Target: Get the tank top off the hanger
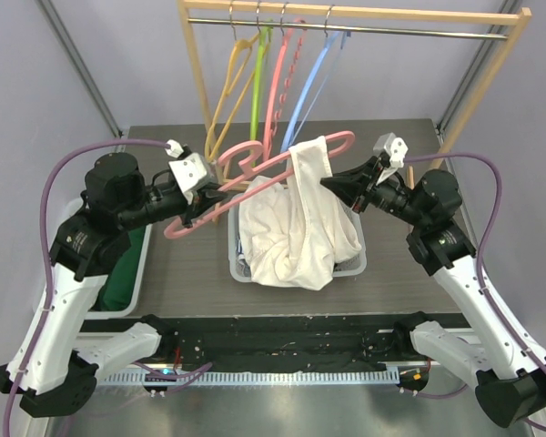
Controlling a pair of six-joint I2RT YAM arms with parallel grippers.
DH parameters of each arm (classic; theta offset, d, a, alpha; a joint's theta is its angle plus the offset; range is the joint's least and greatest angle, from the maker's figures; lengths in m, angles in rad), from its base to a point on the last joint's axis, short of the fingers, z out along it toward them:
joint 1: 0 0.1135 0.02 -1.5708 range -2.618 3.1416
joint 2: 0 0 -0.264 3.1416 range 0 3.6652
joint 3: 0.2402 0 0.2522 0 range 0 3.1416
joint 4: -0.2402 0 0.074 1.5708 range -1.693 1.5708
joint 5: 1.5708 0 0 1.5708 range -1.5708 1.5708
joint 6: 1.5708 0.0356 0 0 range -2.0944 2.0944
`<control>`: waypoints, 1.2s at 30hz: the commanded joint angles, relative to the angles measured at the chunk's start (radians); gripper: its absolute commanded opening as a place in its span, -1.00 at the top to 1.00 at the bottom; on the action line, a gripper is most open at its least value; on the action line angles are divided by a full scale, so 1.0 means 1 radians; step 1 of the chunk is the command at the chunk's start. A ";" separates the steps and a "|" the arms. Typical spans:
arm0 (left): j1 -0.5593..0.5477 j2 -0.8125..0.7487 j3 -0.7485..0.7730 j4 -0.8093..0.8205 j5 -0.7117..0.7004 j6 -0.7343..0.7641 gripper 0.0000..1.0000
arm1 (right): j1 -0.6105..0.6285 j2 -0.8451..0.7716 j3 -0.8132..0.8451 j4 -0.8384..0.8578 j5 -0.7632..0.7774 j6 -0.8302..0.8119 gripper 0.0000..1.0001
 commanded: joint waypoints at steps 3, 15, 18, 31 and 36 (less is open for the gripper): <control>0.008 -0.030 0.017 0.080 -0.029 0.040 1.00 | 0.006 -0.046 0.123 -0.014 0.098 -0.015 0.98; 0.017 -0.071 0.004 -0.006 -0.011 0.105 1.00 | 0.004 0.093 0.339 0.048 0.503 -0.043 0.98; 0.026 -0.088 0.007 -0.069 0.003 0.146 0.99 | 0.004 0.115 0.373 0.048 0.534 -0.047 0.98; 0.109 -0.176 0.034 -0.098 -0.040 0.123 1.00 | 0.004 -0.023 0.212 -0.148 0.496 -0.057 0.98; 0.130 -0.217 0.059 -0.064 -0.022 0.004 1.00 | 0.007 -0.051 0.105 -0.192 0.228 0.019 0.98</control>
